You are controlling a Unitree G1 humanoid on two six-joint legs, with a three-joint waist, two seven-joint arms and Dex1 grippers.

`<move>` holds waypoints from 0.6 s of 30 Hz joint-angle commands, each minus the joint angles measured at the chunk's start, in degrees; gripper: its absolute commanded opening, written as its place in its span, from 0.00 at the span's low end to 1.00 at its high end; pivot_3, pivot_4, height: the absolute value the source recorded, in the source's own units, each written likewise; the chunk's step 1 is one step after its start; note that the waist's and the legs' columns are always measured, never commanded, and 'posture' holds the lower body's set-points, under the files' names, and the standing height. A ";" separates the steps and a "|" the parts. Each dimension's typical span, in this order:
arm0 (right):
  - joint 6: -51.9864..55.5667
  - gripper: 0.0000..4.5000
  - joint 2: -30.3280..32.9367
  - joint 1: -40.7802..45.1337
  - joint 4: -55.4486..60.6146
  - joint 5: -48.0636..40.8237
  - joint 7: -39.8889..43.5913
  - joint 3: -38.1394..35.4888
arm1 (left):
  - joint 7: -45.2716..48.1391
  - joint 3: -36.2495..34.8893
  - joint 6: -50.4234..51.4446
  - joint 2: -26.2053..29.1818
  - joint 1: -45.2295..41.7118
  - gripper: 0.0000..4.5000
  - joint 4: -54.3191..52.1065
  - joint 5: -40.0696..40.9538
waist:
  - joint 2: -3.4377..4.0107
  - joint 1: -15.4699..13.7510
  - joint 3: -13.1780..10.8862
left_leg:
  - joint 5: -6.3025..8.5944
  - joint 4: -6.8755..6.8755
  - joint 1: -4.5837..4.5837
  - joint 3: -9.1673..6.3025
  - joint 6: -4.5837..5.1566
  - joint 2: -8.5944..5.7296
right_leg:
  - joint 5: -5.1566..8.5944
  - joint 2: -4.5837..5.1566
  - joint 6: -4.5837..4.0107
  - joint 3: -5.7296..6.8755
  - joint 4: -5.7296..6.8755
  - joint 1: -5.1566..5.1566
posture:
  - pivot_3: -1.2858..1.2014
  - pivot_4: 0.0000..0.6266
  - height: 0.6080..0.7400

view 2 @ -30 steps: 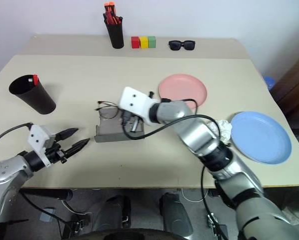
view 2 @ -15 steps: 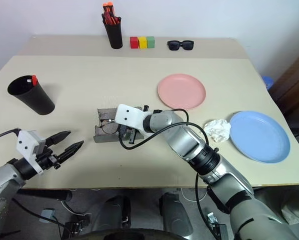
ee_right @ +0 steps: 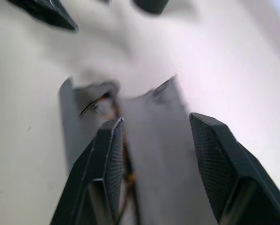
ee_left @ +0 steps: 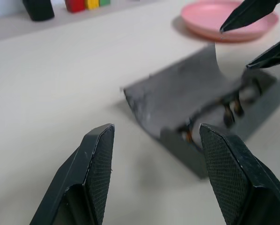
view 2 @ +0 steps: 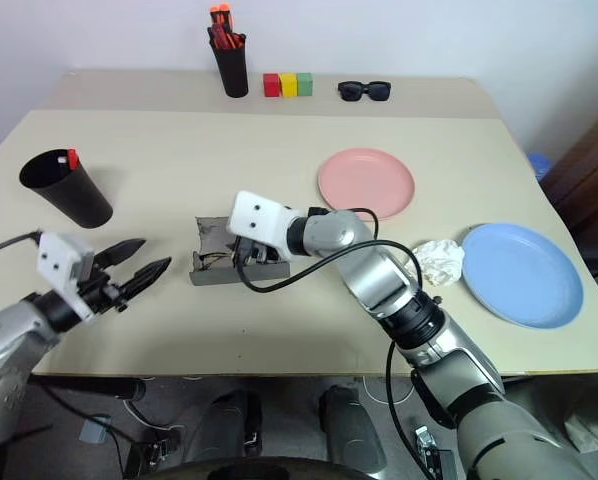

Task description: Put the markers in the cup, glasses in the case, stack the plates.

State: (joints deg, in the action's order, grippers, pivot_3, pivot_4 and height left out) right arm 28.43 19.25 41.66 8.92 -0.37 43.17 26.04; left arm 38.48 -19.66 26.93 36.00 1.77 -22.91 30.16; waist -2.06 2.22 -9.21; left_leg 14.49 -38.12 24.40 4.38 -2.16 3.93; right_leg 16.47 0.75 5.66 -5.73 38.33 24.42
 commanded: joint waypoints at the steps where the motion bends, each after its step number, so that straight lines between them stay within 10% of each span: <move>1: -3.42 0.51 2.08 -2.31 4.60 -2.12 0.42 -5.66 | -0.67 2.89 6.04 1.36 -7.43 0.25 2.01 2.56 | -0.01 0.05 0.01 | 0.00 0.00 0.00 0.01 0.00 0.00 | -0.01 0.00 0.01 0.00 -0.01 0.00 | 0.52 0.24 0.89; 4: -7.15 0.51 4.13 -7.26 7.69 -4.12 0.60 -9.82 | -1.66 7.16 9.85 1.69 -16.25 0.01 6.95 0.74 | -0.02 -0.27 0.01 | 0.00 0.00 0.02 -0.03 0.00 -0.04 | -0.02 0.00 0.05 0.02 -0.03 -0.02 | 0.52 0.24 0.89; 18: -5.59 0.51 12.47 -34.70 24.69 -9.38 -3.07 -24.92 | 9.93 27.50 9.24 -3.23 -54.46 0.01 55.25 -14.03 | 0.04 -0.99 -0.01 | 0.00 0.01 -0.01 -0.06 0.01 -0.07 | -0.02 -0.17 0.07 -0.06 -0.01 0.01 | 0.52 0.24 0.89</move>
State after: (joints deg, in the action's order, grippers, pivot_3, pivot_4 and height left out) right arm 22.55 32.13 7.28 29.89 -8.30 41.26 2.96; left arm 46.38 7.39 38.41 32.53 -50.57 28.87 18.07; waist -2.02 1.23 -9.22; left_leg 14.49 -38.10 24.40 4.31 -2.15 3.86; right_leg 16.45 0.59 5.73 -5.80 38.32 24.44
